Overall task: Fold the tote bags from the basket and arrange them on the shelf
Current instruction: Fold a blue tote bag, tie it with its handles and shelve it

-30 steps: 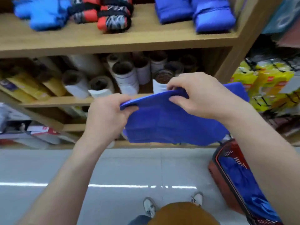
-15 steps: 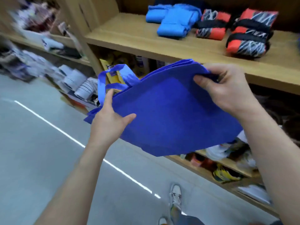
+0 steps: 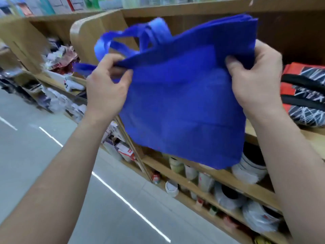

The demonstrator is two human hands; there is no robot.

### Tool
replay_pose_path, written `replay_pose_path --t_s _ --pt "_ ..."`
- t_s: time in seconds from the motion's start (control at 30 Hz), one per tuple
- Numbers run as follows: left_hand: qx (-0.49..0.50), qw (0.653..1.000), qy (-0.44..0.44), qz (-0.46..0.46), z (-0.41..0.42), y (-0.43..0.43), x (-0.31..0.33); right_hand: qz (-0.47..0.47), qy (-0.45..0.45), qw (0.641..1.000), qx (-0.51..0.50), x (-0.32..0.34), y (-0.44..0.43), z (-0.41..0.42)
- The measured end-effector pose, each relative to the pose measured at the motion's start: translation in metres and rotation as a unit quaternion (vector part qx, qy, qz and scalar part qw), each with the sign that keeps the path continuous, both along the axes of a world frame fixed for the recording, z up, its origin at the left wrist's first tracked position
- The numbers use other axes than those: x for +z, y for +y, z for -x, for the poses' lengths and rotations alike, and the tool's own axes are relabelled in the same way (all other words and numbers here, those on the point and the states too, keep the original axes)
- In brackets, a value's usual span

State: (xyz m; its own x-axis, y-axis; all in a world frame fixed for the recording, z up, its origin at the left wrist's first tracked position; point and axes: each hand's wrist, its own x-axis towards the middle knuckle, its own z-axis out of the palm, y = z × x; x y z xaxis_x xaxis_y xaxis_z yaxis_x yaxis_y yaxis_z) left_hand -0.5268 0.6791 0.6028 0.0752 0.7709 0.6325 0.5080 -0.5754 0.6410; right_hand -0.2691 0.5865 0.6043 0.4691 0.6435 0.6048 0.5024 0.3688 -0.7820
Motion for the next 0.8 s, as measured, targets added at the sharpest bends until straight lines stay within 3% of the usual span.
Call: replay_pose_path --t_s 0.13,0.23,0.33,0.43,0.53,0.6,0.67,0.73,0.8 --pt "-0.134 0.986 0.095 0.007 -0.019 0.040 0.023 -0.062 0.049 0.993 -0.083 0.015 0.054 -0.012" --pt "-0.220 0.948 0.230 0.029 -0.015 0.064 0.009 -0.095 0.041 0.982 -0.157 0.016 0.087 -0.025" --pt "-0.286 0.874 0.392 0.035 0.003 0.082 -0.025 -0.109 0.014 0.967 -0.228 0.011 0.107 -0.033" --pt "-0.258 0.779 0.571 0.012 0.018 0.107 -0.055 -0.080 -0.032 0.963 -0.254 0.008 0.120 -0.030" --pt "-0.257 0.800 0.526 -0.130 0.019 0.125 -0.063 0.013 -0.096 0.964 -0.248 0.011 0.124 -0.020" --pt "-0.273 0.812 0.472 -0.210 0.015 0.135 -0.063 0.098 -0.154 0.933 -0.310 0.013 0.112 -0.009" --pt "-0.280 0.808 0.454 -0.250 0.010 0.137 -0.058 0.127 -0.213 0.909 -0.337 0.015 0.092 0.013" --pt "-0.287 0.804 0.450 -0.264 0.006 0.133 -0.050 0.151 -0.239 0.933 -0.224 0.014 0.066 0.036" --pt "-0.286 0.805 0.446 -0.265 0.005 0.130 -0.045 0.271 -0.194 0.942 -0.040 0.010 0.042 0.058"
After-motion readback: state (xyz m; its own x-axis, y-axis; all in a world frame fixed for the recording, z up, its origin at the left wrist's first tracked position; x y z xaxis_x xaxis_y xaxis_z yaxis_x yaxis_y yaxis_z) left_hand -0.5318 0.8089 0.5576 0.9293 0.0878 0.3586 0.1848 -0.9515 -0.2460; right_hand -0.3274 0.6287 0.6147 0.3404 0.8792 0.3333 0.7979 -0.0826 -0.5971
